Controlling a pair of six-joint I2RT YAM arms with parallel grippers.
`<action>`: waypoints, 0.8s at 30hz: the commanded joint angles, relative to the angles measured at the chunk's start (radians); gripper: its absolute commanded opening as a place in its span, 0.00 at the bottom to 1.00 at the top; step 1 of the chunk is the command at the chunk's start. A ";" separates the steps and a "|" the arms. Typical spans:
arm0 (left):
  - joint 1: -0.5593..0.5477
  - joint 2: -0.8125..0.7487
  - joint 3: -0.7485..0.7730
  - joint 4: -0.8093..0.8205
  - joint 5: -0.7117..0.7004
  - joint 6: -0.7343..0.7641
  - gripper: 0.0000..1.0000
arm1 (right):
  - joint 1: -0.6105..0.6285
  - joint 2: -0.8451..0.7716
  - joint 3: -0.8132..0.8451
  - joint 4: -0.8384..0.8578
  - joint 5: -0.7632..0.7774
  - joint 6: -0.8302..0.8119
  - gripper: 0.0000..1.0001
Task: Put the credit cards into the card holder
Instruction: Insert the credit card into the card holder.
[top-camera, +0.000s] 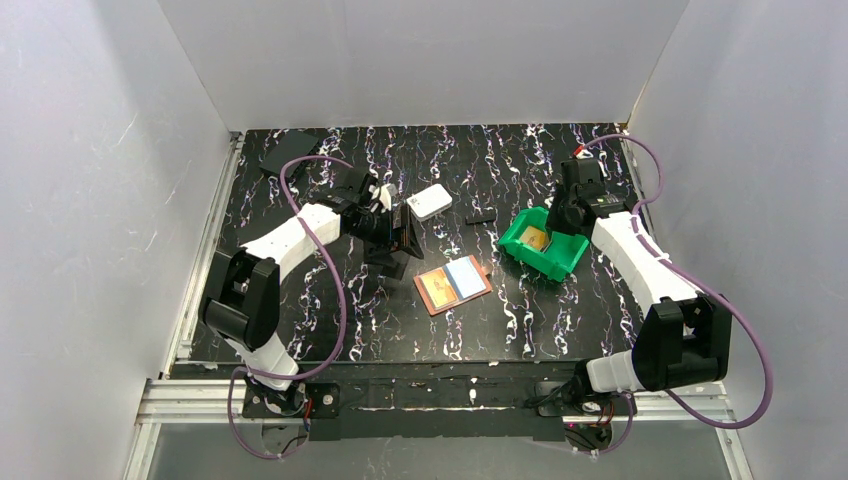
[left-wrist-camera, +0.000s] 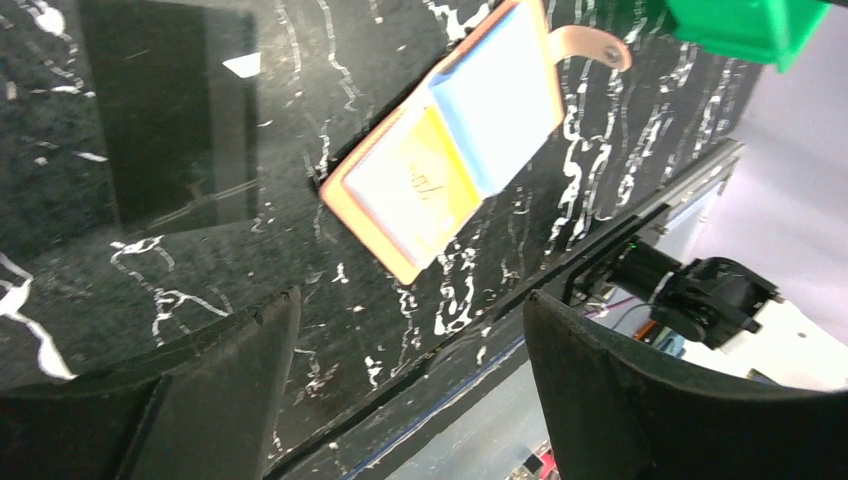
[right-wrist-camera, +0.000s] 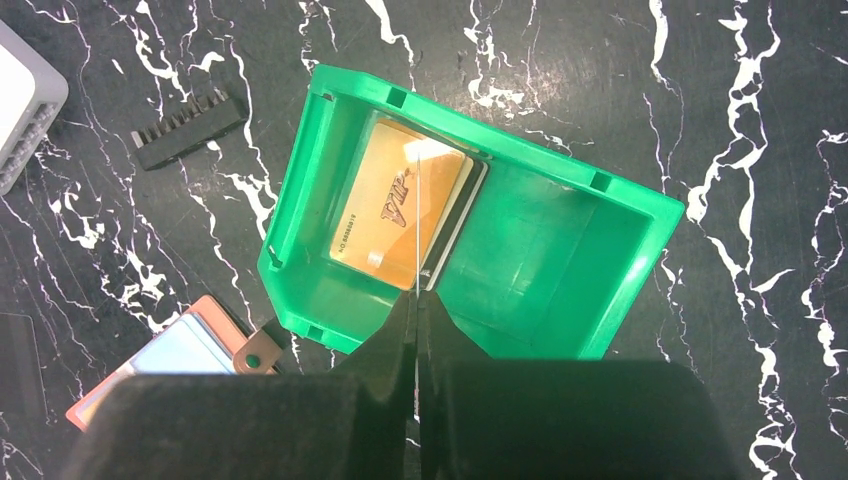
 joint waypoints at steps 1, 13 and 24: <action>0.003 -0.024 -0.008 0.069 0.095 -0.041 0.81 | 0.004 -0.026 0.007 0.034 -0.016 -0.028 0.01; 0.003 -0.022 0.012 0.038 0.080 -0.018 0.81 | 0.004 -0.032 -0.013 0.069 -0.100 -0.032 0.01; 0.002 -0.120 -0.177 0.627 0.485 -0.387 0.80 | 0.082 -0.011 -0.177 0.732 -1.008 0.234 0.01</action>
